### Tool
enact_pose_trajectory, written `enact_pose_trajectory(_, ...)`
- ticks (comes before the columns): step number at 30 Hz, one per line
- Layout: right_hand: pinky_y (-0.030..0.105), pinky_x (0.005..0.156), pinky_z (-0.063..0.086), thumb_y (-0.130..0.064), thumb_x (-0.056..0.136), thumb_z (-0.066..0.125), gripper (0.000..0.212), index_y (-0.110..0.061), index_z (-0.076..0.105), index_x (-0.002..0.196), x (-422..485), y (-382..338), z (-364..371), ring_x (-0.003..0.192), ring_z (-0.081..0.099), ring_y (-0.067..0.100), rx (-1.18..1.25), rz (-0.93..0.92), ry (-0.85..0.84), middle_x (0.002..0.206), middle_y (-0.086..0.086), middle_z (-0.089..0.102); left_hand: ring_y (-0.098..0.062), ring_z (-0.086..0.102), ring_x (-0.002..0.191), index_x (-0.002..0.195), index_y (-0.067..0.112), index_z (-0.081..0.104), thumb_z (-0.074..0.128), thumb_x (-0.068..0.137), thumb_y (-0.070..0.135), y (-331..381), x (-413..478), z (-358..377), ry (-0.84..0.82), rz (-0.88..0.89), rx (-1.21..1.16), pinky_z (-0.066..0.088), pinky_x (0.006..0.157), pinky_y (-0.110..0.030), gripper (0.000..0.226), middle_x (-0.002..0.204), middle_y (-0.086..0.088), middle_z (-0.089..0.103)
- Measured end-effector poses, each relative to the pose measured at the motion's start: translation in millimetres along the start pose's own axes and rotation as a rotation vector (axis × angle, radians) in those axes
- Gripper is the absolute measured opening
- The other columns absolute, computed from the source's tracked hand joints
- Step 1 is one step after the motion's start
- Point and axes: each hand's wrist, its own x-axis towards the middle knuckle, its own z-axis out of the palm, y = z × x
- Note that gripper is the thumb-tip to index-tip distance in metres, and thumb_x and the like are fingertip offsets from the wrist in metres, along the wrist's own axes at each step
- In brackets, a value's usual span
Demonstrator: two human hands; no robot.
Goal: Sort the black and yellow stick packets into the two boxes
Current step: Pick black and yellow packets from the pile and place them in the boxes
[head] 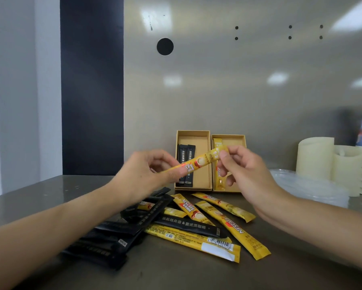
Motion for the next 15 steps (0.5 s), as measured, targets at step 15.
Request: enact_pose_trajectory(15, 0.021, 0.043, 0.042, -0.023, 0.098, 0.061, 0.018, -0.01, 0.069, 0.108, -2, -10, 1, 0.06, 0.055, 0.009, 0.093, -0.104, -0.116, 0.075, -0.005, 0.067, -0.015, 0.063, 0.064, 0.093, 0.021, 0.07, 0.053, 0.096, 0.04, 8, -7, 12, -0.198, 0.089, -0.057, 0.058, 0.075, -0.034, 0.026, 0.075, -0.009, 0.07)
